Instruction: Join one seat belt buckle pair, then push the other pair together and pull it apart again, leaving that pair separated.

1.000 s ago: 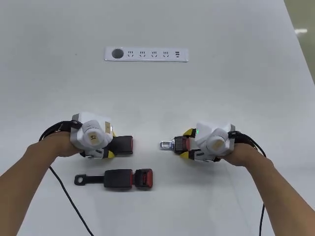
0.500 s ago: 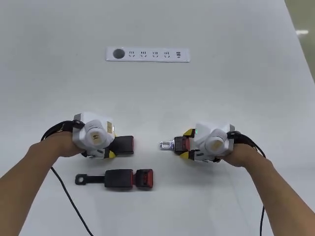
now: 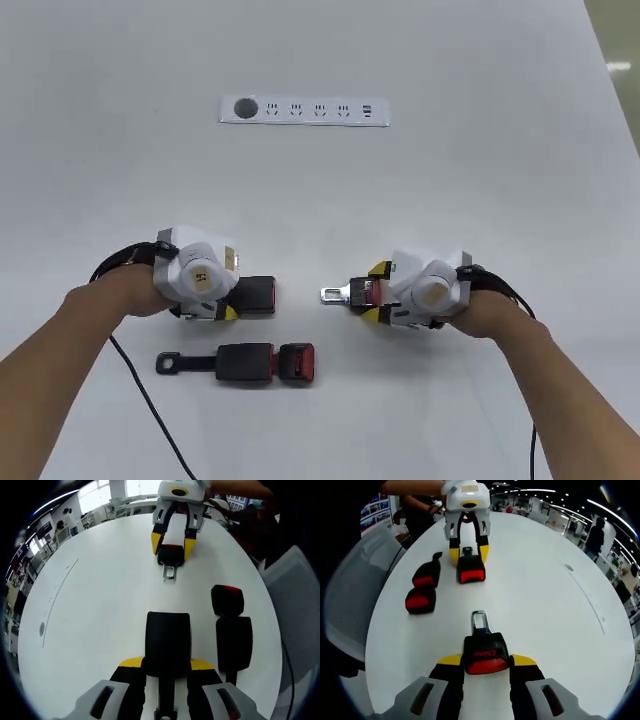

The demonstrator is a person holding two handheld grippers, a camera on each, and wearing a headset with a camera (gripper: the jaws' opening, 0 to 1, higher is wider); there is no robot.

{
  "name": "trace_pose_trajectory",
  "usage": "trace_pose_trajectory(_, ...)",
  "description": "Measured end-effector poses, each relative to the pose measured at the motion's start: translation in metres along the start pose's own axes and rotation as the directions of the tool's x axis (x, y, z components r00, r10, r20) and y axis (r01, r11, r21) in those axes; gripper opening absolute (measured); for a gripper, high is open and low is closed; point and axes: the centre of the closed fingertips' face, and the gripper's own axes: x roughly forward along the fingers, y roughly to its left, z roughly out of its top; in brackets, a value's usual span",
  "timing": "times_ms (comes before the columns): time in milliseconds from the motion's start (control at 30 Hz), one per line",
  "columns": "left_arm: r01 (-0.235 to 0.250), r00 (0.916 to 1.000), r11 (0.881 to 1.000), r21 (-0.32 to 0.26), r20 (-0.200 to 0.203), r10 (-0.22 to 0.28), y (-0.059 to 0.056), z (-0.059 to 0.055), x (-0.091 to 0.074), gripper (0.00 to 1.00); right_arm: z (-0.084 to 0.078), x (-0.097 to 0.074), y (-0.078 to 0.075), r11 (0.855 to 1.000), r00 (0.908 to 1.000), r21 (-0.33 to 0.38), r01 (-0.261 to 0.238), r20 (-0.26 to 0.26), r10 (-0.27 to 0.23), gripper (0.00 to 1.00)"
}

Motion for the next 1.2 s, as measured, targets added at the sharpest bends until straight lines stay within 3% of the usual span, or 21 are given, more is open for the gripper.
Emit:
trace_pose_trajectory(400,0.004,1.0000,1.000,0.004,-0.008,-0.004,0.001,0.000,0.001,0.32,0.007,0.009,0.000,1.000,0.9999,-0.008,-0.004,0.011,0.004,0.32)
trace_pose_trajectory(1200,0.010,0.9997,1.000,0.001,-0.022,-0.010,-0.002,0.004,-0.001,0.32,0.036,0.022,0.008,0.999,0.9990,-0.027,-0.027,0.033,0.028,0.32)
